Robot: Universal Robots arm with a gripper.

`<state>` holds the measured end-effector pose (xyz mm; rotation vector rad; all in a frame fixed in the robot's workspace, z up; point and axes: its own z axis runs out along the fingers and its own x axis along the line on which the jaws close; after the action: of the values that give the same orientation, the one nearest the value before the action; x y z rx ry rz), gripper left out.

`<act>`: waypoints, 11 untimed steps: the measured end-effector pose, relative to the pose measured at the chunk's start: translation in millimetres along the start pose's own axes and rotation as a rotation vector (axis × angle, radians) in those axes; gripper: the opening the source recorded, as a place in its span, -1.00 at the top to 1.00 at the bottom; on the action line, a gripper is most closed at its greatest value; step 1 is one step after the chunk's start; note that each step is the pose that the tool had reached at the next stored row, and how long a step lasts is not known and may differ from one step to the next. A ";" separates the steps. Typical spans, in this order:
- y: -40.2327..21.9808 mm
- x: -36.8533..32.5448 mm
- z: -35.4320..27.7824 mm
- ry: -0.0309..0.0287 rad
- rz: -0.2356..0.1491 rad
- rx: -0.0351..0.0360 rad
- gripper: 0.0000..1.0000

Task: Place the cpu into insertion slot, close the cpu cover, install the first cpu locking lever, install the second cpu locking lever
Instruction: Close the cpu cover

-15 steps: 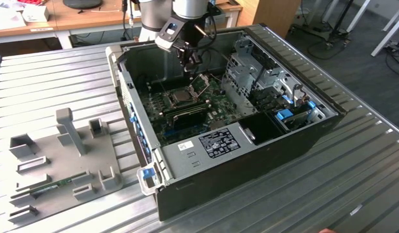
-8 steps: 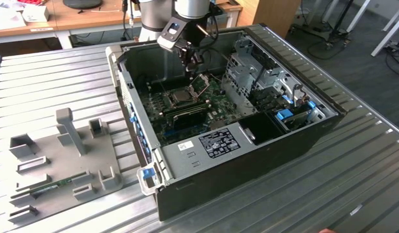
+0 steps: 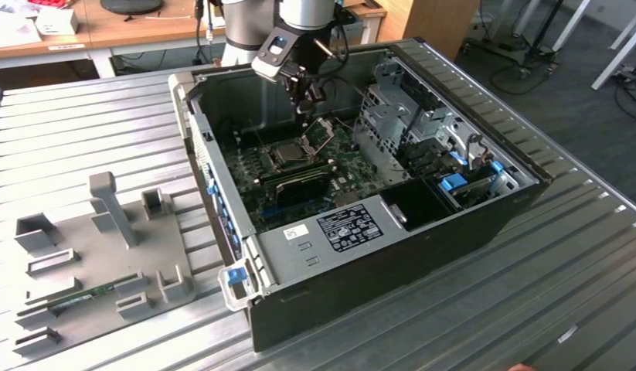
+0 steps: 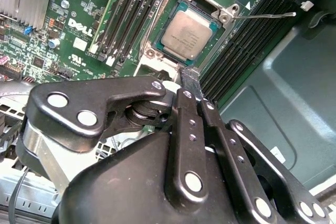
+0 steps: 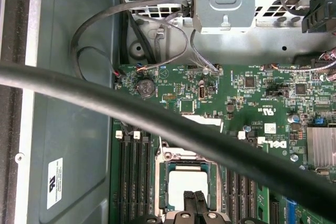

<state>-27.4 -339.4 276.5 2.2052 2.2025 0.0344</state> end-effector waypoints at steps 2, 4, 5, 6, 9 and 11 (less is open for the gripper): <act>0.6 0.0 0.0 0.0000 0.000 0.0000 0.80; 1.2 0.0 0.1 0.0000 0.000 0.0000 0.80; 1.5 0.0 0.0 -0.0001 0.000 0.0000 0.80; 1.7 0.0 0.0 -0.0002 0.000 0.0000 0.80; 3.2 0.0 0.2 0.0000 0.000 0.0000 0.80; 4.6 0.0 0.2 0.0000 0.000 0.0000 0.80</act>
<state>-22.8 -339.4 276.5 2.2053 2.2023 0.0345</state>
